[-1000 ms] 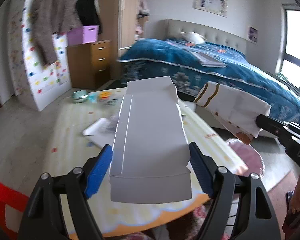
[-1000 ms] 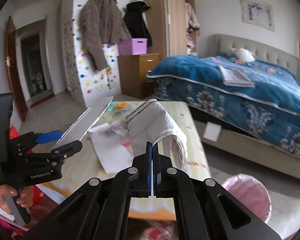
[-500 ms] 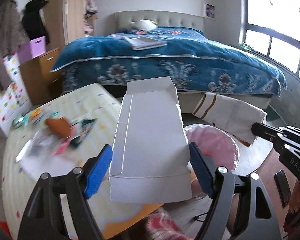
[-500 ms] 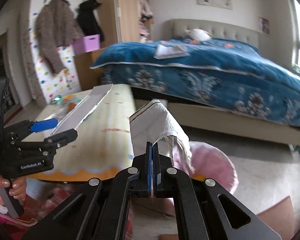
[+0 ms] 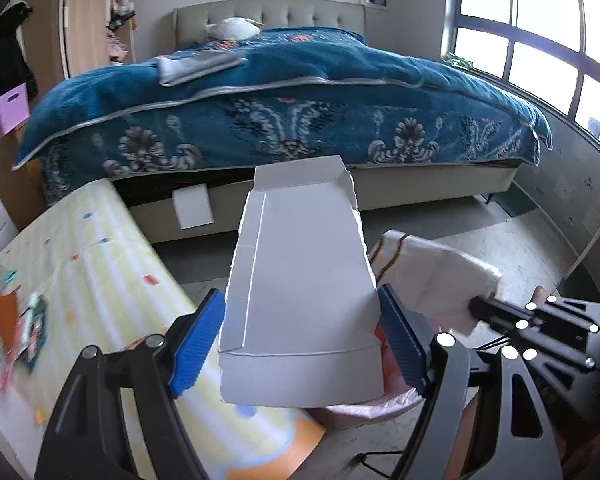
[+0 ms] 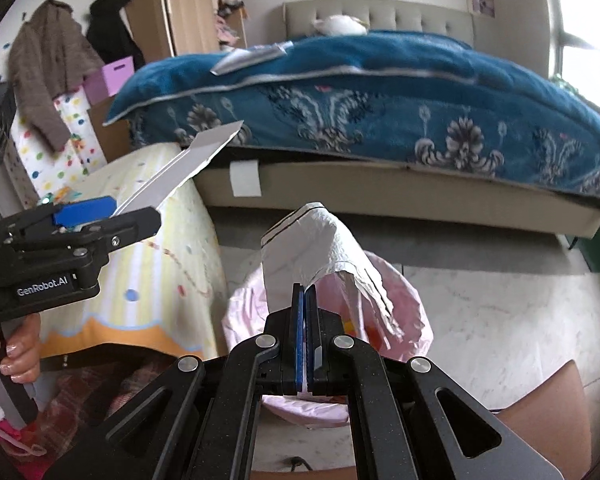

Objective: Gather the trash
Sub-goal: 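Carry the paper box and wrapper to the wastebasket and release them, then move both tools back to the table and grasp the brown leather sheath with the right tool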

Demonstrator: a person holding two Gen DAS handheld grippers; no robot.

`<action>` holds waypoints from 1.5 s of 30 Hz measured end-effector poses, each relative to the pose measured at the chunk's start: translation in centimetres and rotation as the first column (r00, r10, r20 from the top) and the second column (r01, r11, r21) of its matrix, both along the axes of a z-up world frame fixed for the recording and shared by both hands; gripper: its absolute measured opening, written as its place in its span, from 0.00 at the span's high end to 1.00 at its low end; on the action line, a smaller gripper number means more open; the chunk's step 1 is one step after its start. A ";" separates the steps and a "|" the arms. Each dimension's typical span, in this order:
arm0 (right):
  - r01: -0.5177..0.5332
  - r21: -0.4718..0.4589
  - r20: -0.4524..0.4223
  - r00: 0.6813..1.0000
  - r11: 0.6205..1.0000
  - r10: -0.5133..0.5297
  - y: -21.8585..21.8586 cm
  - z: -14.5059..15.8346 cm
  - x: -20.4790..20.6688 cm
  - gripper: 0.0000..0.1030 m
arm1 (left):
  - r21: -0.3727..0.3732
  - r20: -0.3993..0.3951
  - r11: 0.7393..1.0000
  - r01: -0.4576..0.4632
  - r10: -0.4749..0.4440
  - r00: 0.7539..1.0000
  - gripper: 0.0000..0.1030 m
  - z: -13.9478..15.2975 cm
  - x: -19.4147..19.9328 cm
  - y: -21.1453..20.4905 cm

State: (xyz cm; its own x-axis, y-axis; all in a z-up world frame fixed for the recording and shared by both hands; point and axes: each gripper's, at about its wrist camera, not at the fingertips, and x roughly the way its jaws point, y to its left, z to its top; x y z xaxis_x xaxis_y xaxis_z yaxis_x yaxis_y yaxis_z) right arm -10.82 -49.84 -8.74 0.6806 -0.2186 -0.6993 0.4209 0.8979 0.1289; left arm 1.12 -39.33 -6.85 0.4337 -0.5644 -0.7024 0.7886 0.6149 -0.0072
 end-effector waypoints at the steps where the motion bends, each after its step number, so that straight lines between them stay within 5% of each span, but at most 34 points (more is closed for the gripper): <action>1: 0.000 0.012 -0.009 1.000 1.000 0.001 -0.5 -0.6 0.3 1.00 | 0.002 -0.005 1.000 0.008 -0.008 1.000 0.27 -0.2 0.1 -0.5; 4: 0.001 0.032 -0.034 0.999 0.999 0.000 -1.4 -1.9 1.0 0.95 | 0.006 -0.024 0.999 0.040 -0.039 0.999 0.26 -0.7 0.3 -1.9; 6: 0.002 0.048 -0.051 0.999 0.999 0.000 -1.7 -2.5 1.2 0.93 | 0.015 -0.043 0.999 0.051 -0.050 0.998 0.13 -1.0 0.4 -2.6; 10: 0.016 0.072 -0.071 0.997 0.997 -0.011 -1.9 -3.0 0.5 0.78 | -0.001 -0.067 1.000 0.010 -0.010 0.998 0.13 -0.9 0.9 -1.4; 16: 0.043 0.075 -0.047 0.998 0.996 -0.039 -0.8 -2.0 -2.0 0.77 | -0.012 -0.049 0.997 -0.081 0.081 0.996 0.13 0.1 1.4 2.5; 26: -0.070 0.038 0.065 0.996 0.997 0.068 4.8 1.8 -2.2 0.72 | -0.013 0.036 0.981 -0.194 0.195 0.980 0.13 3.1 -0.5 10.8; 34: -0.225 -0.021 0.093 0.970 0.974 0.226 11.6 4.9 0.8 0.67 | -0.016 0.056 0.941 -0.337 0.338 0.940 0.13 4.1 -0.3 19.6; 45: -0.332 -0.078 0.100 0.935 0.940 0.339 19.6 6.3 5.7 0.55 | -0.036 0.064 0.838 -0.544 0.545 0.836 0.13 3.8 2.5 30.8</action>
State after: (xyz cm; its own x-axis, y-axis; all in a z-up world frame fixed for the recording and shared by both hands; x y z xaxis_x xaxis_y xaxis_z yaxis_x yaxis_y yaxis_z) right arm -5.12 -30.24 -2.42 0.7936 -0.0028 -0.6084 0.0799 0.9918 0.0996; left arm 3.66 -8.51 -3.06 0.7211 -0.2333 -0.6523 0.3254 0.9453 0.0217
